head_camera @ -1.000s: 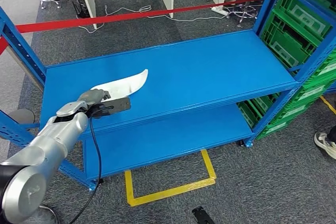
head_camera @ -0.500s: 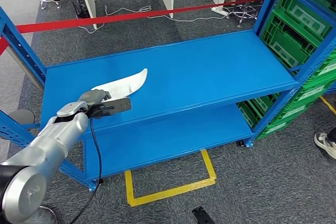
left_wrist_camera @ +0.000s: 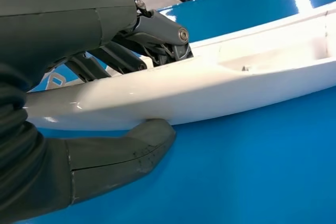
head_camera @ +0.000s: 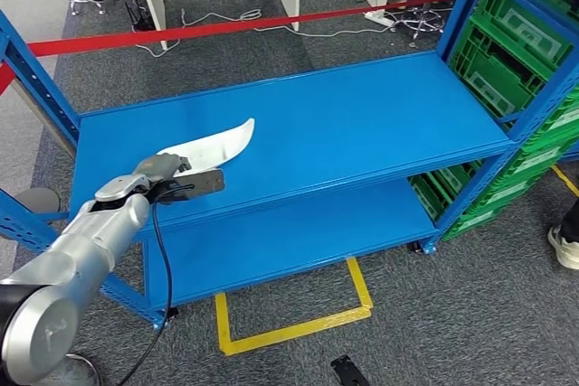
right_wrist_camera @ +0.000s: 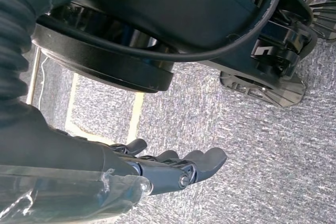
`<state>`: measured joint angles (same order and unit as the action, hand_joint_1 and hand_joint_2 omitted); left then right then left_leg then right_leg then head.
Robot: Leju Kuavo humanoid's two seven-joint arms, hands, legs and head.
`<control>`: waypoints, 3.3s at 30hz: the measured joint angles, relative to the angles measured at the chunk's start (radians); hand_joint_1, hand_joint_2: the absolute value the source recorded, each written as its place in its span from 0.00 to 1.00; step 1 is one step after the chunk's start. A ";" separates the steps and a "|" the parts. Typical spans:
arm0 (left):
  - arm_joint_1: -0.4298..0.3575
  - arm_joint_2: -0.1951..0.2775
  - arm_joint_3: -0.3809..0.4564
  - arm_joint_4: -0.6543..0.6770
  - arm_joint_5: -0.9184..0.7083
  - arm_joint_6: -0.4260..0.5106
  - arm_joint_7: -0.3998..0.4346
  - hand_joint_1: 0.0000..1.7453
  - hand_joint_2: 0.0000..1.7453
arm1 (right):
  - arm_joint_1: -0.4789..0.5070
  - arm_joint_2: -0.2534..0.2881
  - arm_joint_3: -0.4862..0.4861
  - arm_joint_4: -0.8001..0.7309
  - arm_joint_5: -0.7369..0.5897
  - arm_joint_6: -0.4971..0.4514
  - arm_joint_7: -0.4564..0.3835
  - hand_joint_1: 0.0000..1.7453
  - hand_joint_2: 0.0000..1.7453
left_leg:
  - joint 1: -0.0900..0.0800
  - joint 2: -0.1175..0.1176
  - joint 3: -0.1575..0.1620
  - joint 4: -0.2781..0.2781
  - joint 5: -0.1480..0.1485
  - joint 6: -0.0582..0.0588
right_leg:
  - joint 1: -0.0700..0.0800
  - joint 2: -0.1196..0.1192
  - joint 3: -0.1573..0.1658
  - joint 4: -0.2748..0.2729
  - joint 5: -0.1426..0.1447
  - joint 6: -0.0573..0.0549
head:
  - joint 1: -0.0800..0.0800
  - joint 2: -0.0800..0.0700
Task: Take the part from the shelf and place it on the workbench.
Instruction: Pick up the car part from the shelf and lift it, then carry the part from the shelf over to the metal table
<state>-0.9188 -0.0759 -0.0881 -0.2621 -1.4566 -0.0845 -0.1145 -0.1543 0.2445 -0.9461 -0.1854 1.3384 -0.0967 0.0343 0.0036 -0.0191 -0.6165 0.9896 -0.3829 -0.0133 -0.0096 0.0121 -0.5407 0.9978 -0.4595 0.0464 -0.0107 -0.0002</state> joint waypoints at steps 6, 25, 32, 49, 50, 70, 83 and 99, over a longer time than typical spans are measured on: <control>0.007 -0.007 -0.001 0.000 -0.001 0.146 -0.050 1.00 1.00 | 0.003 0.000 -0.002 0.000 -0.007 -0.005 -0.001 0.00 1.00 | 0.000 0.000 0.000 0.000 0.000 0.000 | 0.000 0.000 -0.001 0.000 0.000 0.000 | 0.000 0.000; -0.100 -0.171 -0.128 -0.087 0.023 0.328 -0.333 1.00 1.00 | 0.015 -0.004 -0.049 0.000 -0.042 -0.022 -0.029 0.00 1.00 | -0.001 0.000 -0.005 0.000 0.000 0.001 | -0.001 0.000 -0.005 0.000 0.000 0.000 | 0.000 0.000; -0.099 -0.222 -0.306 -0.174 0.161 0.324 -0.340 1.00 1.00 | 0.019 -0.007 -0.063 0.000 -0.045 -0.026 -0.031 0.00 1.00 | -0.001 0.000 -0.006 0.000 0.000 0.001 | -0.001 0.001 -0.006 0.000 0.001 0.001 | 0.000 0.000; -0.088 -0.218 -0.549 -0.283 0.379 0.300 -0.286 1.00 1.00 | 0.021 -0.009 -0.078 0.000 -0.047 -0.030 -0.036 0.00 1.00 | -0.007 0.000 -0.007 0.003 -0.005 0.015 | -0.007 0.001 -0.004 -0.008 0.003 0.010 | 0.000 0.000; -0.088 -0.217 -0.560 -0.288 0.386 0.300 -0.284 1.00 1.00 | 0.021 -0.009 -0.079 0.000 -0.047 -0.030 -0.036 0.00 1.00 | -0.007 0.001 -0.005 -0.001 -0.002 0.023 | -0.008 0.001 -0.003 -0.010 0.004 0.015 | -0.001 0.000; -0.074 -0.195 -0.648 -0.312 0.421 0.300 -0.269 1.00 1.00 | 0.020 -0.016 -0.094 0.000 -0.046 -0.032 -0.037 0.00 1.00 | 0.015 0.008 -0.093 0.179 -0.116 -0.032 | -0.025 0.002 -0.077 0.053 0.026 -0.016 | 0.008 0.000; -0.076 -0.183 -0.658 -0.317 0.421 0.300 -0.269 1.00 1.00 | 0.015 -0.016 -0.095 0.000 -0.047 -0.032 -0.038 0.00 1.00 | -0.006 0.010 0.041 0.018 -0.062 0.026 | -0.013 -0.004 -0.144 0.065 0.060 0.021 | 0.008 0.000; -0.077 -0.171 -0.670 -0.318 0.428 0.297 -0.269 1.00 1.00 | 0.015 -0.016 -0.097 0.000 -0.046 -0.032 -0.037 0.00 1.00 | -0.009 0.009 -0.094 0.064 -0.016 -0.011 | -0.006 -0.007 -0.017 0.023 0.001 -0.022 | 0.011 0.000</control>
<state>-0.9955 -0.2469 -0.7585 -0.5802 -1.0282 0.2129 -0.3833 -0.1389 0.2283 -1.0433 -0.1854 1.2921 -0.1286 -0.0023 -0.0058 -0.0097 -0.7104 1.0534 -0.3985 -0.0241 -0.0153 0.0054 -0.5581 1.0206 -0.4589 0.0247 0.0008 0.0000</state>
